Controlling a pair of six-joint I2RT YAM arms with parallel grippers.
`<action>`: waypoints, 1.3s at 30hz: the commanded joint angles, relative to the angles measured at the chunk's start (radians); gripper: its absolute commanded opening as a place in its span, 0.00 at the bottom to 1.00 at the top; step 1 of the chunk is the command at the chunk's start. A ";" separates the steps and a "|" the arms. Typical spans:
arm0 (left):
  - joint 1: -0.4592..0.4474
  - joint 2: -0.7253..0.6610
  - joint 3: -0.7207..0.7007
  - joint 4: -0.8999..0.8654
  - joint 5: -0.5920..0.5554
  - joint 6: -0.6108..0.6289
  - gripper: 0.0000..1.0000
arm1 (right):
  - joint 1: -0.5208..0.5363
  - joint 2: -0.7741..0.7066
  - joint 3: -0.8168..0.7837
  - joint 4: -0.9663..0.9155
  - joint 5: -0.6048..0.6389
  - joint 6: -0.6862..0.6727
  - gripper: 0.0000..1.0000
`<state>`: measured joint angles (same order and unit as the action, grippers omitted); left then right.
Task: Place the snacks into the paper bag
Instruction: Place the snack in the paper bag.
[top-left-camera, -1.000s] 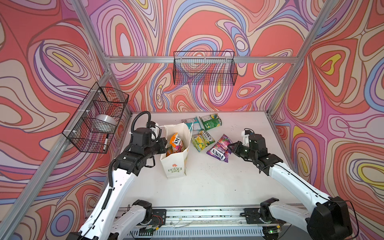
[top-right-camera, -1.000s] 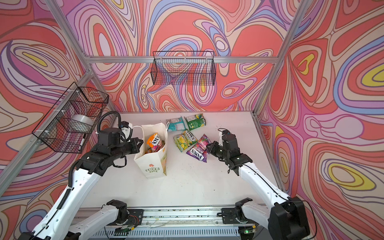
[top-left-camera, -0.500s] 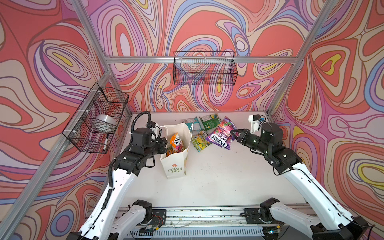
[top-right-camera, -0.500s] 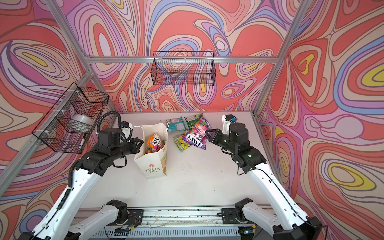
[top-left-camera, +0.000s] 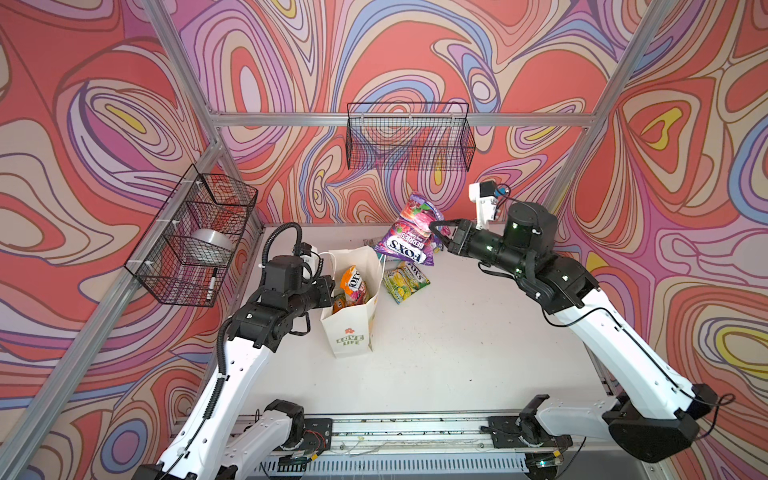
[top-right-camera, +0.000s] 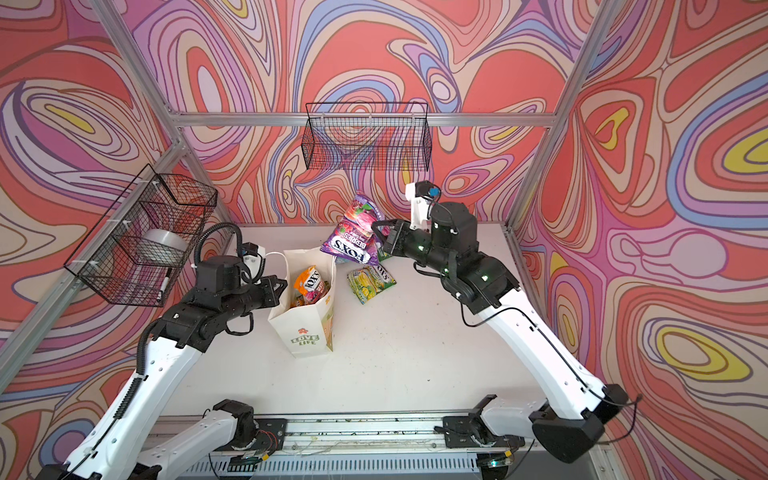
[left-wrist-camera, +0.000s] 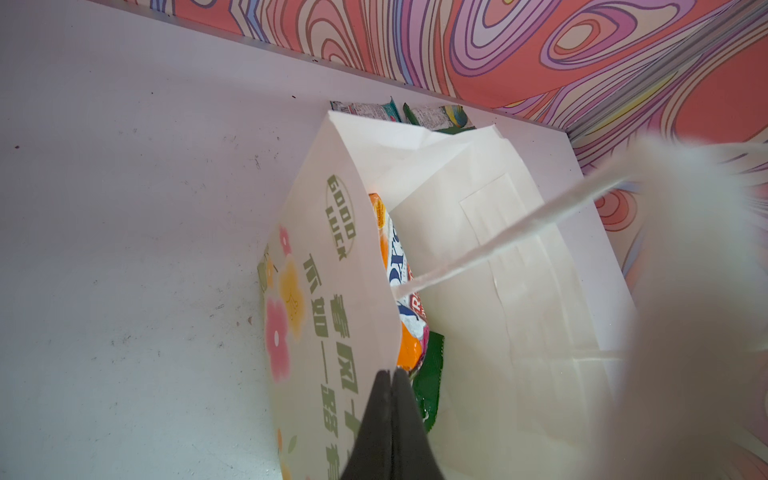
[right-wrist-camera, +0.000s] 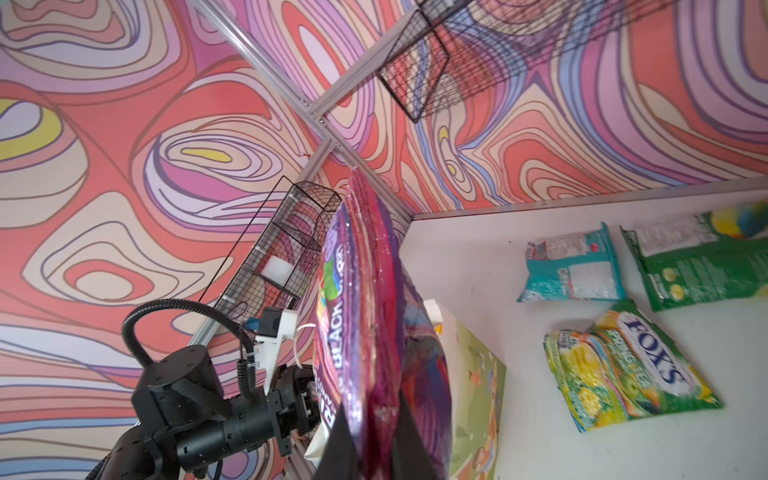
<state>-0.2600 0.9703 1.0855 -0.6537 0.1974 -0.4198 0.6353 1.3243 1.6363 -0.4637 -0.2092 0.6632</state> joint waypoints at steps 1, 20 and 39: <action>0.004 -0.007 0.002 0.046 0.023 -0.002 0.00 | 0.070 0.078 0.111 0.026 0.032 -0.053 0.00; 0.004 -0.015 0.004 0.045 0.024 -0.002 0.00 | 0.228 0.337 0.195 -0.004 0.211 -0.107 0.00; 0.005 -0.016 0.002 0.045 0.018 -0.002 0.00 | 0.287 0.431 0.260 -0.138 0.413 -0.154 0.00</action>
<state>-0.2600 0.9684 1.0855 -0.6529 0.2020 -0.4198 0.9009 1.7325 1.8431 -0.6010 0.1768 0.5335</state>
